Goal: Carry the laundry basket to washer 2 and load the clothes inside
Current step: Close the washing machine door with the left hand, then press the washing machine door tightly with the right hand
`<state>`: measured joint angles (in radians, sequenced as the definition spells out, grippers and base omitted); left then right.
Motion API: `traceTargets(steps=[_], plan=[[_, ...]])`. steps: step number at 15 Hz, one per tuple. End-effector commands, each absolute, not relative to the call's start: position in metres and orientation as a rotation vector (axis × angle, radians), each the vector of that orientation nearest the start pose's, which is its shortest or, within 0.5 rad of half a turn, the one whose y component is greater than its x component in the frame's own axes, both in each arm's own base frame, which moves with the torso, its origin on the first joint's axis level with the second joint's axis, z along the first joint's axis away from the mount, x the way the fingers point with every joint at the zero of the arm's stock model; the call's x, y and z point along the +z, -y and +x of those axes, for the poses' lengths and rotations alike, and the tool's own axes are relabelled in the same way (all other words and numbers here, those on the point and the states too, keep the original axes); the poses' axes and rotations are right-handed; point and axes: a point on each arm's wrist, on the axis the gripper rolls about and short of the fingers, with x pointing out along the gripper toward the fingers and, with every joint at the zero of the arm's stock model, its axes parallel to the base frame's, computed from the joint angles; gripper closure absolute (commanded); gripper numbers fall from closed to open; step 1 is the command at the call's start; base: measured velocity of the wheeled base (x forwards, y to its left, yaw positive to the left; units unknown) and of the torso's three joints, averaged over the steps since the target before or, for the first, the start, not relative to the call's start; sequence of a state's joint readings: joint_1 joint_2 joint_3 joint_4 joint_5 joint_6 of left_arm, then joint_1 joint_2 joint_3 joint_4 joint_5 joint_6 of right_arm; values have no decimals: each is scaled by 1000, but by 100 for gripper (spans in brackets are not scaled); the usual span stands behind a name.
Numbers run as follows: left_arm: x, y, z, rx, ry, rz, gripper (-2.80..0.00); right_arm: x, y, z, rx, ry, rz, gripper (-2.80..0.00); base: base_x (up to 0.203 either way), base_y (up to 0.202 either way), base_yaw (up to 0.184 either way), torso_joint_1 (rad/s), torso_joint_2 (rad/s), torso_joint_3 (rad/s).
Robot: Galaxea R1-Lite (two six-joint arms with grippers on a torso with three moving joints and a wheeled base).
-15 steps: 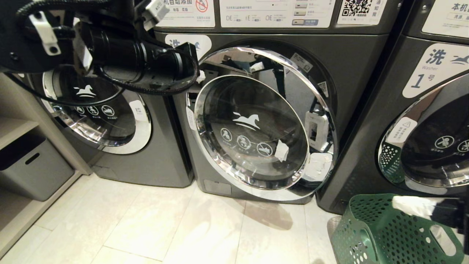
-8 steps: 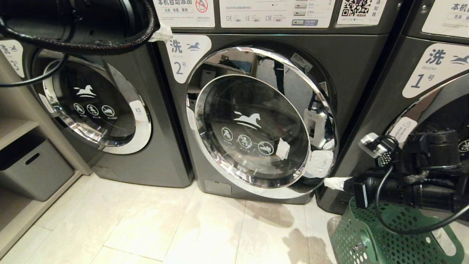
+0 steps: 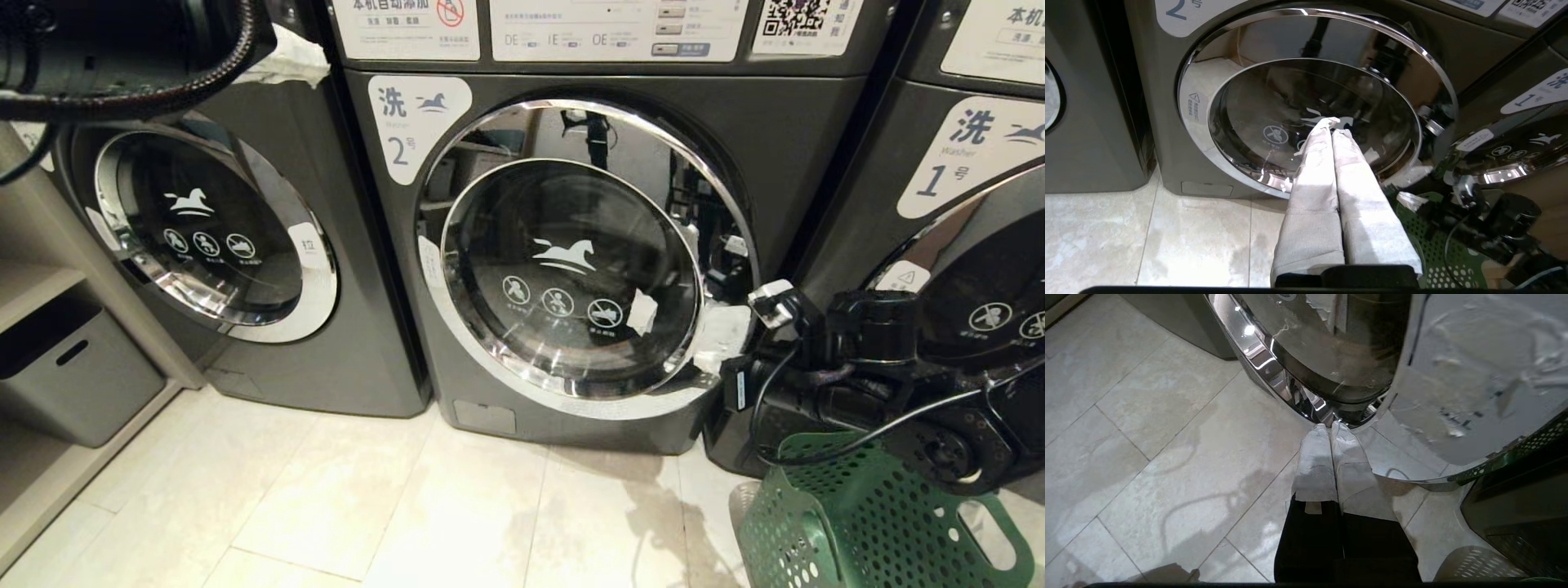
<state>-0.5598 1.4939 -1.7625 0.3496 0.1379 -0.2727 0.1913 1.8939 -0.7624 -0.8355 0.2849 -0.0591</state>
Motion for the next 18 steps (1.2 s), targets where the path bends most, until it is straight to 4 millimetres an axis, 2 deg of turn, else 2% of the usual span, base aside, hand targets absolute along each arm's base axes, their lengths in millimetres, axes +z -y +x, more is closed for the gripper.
traceTargets(steps=[1,3,6,12,15,18], plan=[[416,106,178,-396,-103,-253,0,129,-70,342,438,-257,-50,0,0,0,0,0,0,0],[420,99,173,-295,-68,-261,0,135,-67,358,367,-187,-59,0,0,0,0,0,0,0],[426,81,160,-181,-20,-279,0,149,-56,371,313,-121,-67,0,0,0,0,0,0,0],[417,51,122,-121,1,-279,0,142,-50,402,250,-99,-82,0,0,0,0,0,0,0],[402,29,107,8,-7,-198,0,136,-52,420,232,-80,-82,0,0,0,0,0,0,0],[375,11,67,71,-68,-61,0,131,-54,442,196,-45,-83,0,0,0,0,0,0,0]])
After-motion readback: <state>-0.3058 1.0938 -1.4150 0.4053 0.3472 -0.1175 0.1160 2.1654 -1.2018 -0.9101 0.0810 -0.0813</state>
